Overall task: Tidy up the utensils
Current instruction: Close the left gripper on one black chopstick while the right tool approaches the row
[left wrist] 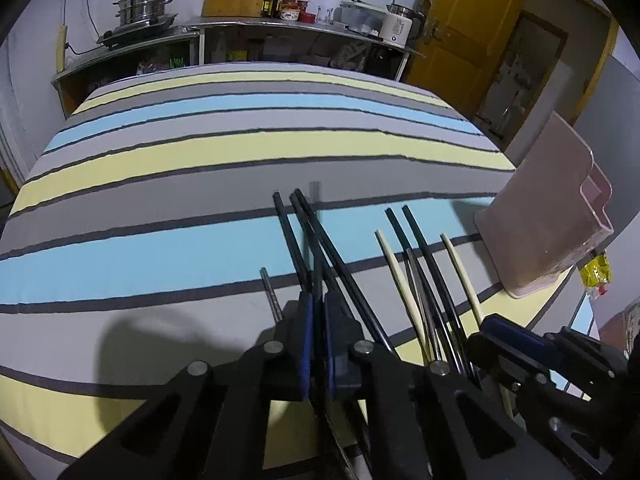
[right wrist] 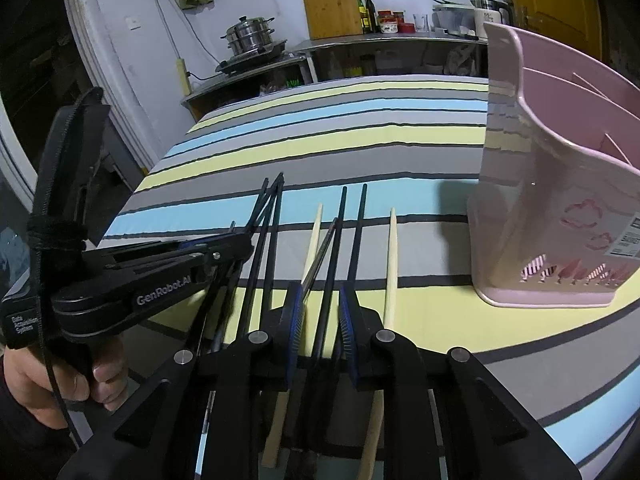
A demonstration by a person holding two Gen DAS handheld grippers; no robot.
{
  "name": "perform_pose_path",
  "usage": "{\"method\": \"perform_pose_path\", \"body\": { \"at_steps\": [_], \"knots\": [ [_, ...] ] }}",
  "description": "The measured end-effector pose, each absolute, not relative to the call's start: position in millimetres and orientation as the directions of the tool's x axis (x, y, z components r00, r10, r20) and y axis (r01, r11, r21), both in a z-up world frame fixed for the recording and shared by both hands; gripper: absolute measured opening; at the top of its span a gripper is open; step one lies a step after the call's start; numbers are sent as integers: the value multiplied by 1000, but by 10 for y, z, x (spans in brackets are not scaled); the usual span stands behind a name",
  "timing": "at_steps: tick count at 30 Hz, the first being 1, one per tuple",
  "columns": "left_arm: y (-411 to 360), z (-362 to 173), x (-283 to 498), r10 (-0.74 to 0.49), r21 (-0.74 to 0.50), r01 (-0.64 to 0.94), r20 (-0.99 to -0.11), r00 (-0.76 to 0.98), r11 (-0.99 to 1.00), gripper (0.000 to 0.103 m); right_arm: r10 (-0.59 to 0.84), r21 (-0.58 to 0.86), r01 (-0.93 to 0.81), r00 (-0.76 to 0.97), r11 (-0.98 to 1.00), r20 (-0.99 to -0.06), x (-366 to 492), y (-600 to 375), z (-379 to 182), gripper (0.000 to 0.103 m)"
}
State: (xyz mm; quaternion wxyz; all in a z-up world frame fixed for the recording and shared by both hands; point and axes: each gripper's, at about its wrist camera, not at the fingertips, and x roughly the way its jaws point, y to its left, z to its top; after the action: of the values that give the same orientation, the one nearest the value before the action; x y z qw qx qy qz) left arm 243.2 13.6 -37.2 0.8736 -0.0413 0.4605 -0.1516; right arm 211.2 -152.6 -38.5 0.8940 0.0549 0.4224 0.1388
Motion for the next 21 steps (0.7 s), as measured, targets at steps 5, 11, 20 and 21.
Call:
{"method": "perform_pose_path", "body": {
  "at_steps": [5,11,20,21],
  "knots": [
    [248,-273,2416,-314,-233,214,-773,551,949,6,309,229,-209,593,951,-743,2184,-1450,-388,19],
    [350,-200,2349,-325,-254,203,-759,565,946,6,318,251,-195,565,948,-761,2355,-1377,-445,19],
    [386,-192,2302,-342,-280,196,-750,566,940,6,319,282,-151,515,947,-796,2571,-1384,-563,10],
    [390,-190,2298,-346,-286,196,-749,565,938,6,324,287,-151,509,946,-798,2593,-1385,-558,10]
  ]
}}
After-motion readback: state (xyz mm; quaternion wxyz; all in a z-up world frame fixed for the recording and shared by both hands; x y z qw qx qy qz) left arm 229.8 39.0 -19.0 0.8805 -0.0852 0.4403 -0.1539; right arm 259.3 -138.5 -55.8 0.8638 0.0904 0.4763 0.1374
